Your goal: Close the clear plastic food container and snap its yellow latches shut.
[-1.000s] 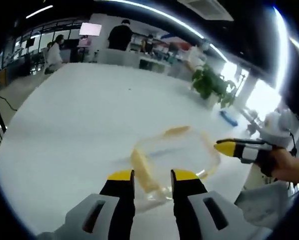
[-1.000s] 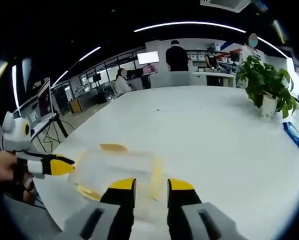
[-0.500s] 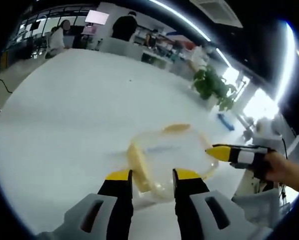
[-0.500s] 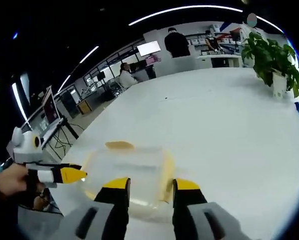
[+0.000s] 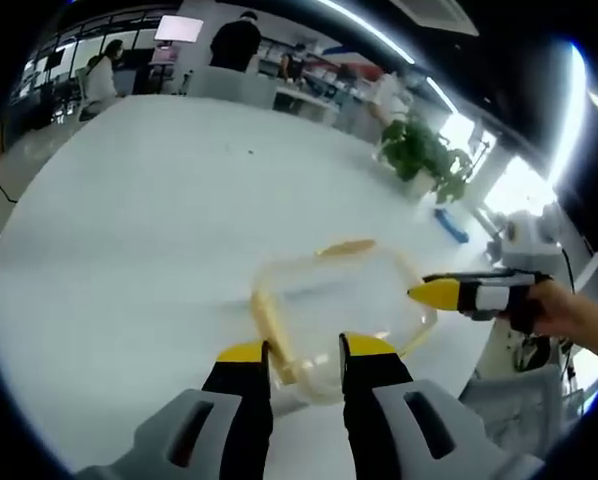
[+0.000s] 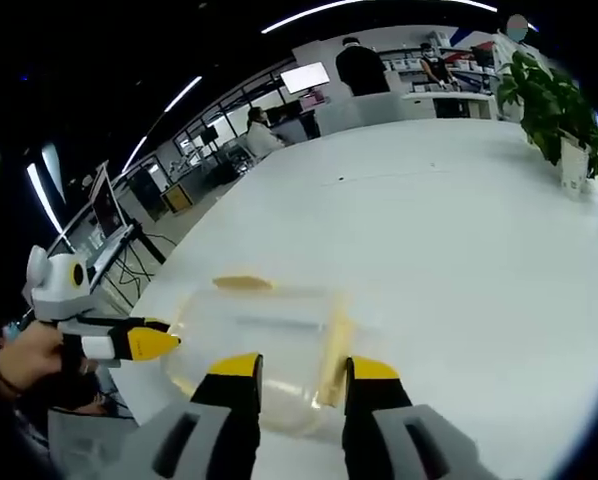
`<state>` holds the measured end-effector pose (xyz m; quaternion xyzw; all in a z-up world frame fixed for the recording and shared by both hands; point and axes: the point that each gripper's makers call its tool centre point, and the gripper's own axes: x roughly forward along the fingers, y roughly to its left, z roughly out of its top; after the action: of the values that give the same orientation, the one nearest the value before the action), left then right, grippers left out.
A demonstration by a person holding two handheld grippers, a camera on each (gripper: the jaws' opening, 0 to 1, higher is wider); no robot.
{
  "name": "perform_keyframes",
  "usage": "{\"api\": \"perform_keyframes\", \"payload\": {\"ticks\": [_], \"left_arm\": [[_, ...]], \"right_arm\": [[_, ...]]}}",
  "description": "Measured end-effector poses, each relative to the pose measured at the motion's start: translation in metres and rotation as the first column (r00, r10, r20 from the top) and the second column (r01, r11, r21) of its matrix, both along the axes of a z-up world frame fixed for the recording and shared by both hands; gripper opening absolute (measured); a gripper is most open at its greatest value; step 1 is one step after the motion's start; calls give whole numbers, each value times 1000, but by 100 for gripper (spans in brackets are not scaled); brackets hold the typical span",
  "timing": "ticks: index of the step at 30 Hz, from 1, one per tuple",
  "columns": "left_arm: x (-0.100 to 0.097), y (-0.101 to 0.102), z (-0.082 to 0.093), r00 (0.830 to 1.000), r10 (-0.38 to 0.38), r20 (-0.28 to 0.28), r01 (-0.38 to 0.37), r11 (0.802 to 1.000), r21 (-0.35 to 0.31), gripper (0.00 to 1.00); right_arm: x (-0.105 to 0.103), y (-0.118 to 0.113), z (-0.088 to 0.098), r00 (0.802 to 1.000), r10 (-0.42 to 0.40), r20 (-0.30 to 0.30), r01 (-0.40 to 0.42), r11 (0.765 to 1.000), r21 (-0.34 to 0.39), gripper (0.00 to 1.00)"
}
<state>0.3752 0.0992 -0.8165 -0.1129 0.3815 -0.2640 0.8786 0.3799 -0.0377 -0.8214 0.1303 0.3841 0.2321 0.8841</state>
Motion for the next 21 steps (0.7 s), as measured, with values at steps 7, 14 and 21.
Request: {"api": "perform_keyframes", "payload": {"ticks": [7, 14, 21], "left_arm": [[3, -2, 0, 1000, -15, -6, 15, 1000, 11, 22], [1, -2, -2, 1000, -23, -14, 23, 1000, 7, 22], [4, -1, -3, 1000, -12, -6, 12, 1000, 1, 23]], "right_arm": [[3, 1, -1, 998, 18, -53, -17, 1000, 17, 29], [-2, 0, -8, 995, 26, -99, -22, 999, 42, 27], [1, 1, -7, 997, 9, -71, -7, 999, 34, 28]]}}
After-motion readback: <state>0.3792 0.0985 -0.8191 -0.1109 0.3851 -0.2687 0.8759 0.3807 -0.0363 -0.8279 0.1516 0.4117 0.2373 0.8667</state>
